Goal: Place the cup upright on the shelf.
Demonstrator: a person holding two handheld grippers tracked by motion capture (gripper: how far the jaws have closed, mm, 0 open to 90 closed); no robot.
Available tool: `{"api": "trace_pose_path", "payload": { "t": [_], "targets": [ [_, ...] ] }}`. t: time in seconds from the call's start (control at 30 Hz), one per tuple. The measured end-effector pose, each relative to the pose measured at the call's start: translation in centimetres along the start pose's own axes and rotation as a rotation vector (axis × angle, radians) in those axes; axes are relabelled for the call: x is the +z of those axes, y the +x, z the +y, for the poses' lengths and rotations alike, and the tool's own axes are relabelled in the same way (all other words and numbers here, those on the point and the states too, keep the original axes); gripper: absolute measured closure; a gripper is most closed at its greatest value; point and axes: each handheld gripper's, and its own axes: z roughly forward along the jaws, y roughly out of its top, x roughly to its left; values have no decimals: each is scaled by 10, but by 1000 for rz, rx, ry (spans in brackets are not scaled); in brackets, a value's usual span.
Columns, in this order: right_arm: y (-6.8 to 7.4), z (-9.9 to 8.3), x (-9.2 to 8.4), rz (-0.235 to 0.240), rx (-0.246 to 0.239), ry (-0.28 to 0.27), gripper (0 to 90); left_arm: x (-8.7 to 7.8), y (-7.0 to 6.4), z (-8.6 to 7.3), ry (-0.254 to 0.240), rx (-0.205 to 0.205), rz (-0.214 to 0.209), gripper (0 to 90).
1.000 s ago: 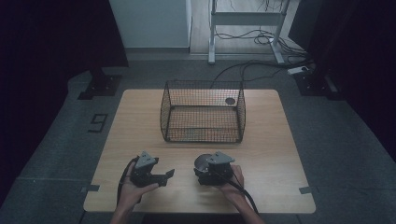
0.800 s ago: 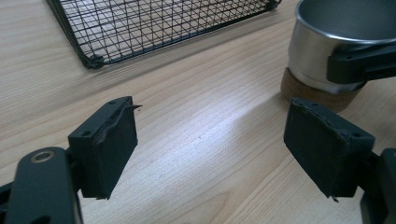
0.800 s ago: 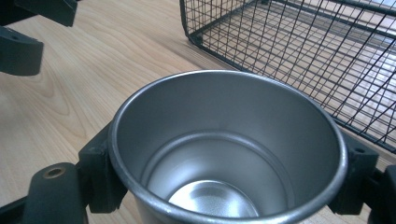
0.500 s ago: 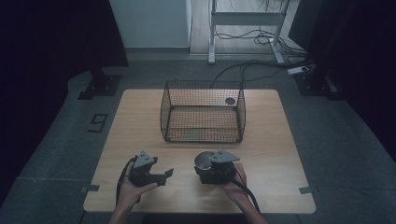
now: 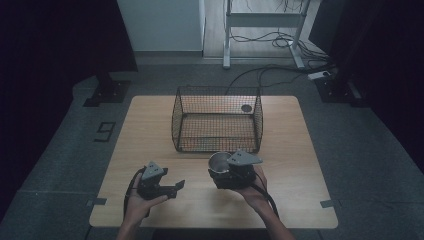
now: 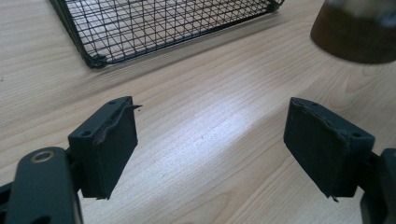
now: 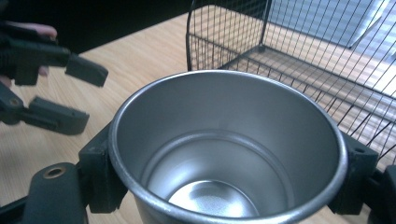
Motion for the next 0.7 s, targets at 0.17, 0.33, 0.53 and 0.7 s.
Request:
{"api": "trace_pose_path", "payload": {
  "t": [0.17,0.33,0.53,0.7],
  "targets": [
    [-2,11,-3,-3,-4,-13,182,0,-1,0,2,2,-2,176],
    [-4,27,-5,-1,-18,-22,182,1,-1,0,4,3,-1,177],
    [-7,35,-2,7,-14,-26,182,-1,0,0,-1,2,0,176],
    [-9,41,0,10,-14,-27,182,-1,0,0,1,2,0,177]
  ]
}}
